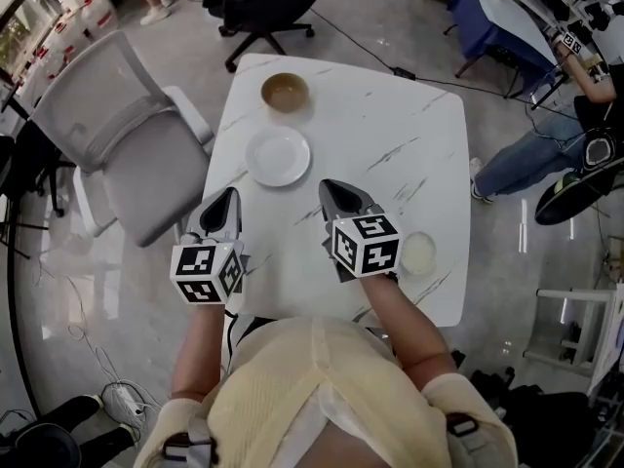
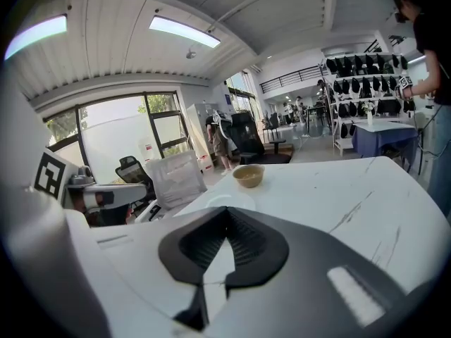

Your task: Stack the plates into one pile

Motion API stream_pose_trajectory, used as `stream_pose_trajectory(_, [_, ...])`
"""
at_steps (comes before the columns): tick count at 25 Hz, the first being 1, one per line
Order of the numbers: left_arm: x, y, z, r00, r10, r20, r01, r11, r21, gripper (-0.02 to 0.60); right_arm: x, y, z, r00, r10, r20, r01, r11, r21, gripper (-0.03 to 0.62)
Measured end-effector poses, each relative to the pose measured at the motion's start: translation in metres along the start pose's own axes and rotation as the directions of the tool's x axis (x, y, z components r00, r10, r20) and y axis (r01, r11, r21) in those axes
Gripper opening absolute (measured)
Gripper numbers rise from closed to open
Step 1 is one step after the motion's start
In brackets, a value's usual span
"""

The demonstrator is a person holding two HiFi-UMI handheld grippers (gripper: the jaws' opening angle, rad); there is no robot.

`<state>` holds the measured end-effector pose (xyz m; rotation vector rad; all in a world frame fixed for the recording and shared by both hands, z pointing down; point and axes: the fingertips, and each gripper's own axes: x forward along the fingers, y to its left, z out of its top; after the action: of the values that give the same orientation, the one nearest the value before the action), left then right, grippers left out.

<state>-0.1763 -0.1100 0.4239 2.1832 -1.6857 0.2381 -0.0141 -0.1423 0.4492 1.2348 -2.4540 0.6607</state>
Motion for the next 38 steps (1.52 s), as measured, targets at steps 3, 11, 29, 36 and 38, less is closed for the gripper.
stream_pose_trajectory(3, [-0.001,-0.001,-0.001,1.0,-0.005,-0.006,0.005,1.0,-0.002,-0.009,-0.01,0.001,-0.002,1.0,0.001,0.0,-0.001,1.0,0.003,0.002])
stream_pose_trajectory(11, [0.0,-0.005,-0.003,1.0,-0.02,-0.012,0.02,1.0,-0.007,-0.009,-0.033,0.002,-0.006,1.0,0.014,0.004,-0.014,1.0,0.022,0.002])
stream_pose_trajectory(29, [0.001,-0.006,-0.007,1.0,-0.019,-0.023,0.019,1.0,-0.017,-0.009,-0.046,-0.002,-0.017,1.0,0.009,-0.004,-0.009,0.997,0.074,0.002])
stream_pose_trajectory(36, [0.002,-0.008,-0.01,0.999,-0.032,-0.031,0.032,0.999,-0.016,-0.009,-0.045,-0.001,-0.013,1.0,0.007,0.01,-0.008,0.997,0.076,0.002])
stream_pose_trajectory(38, [0.001,-0.008,-0.011,0.999,-0.035,-0.033,0.034,0.999,-0.019,-0.009,-0.045,0.0,-0.012,1.0,0.005,0.012,-0.006,0.997,0.077,0.002])
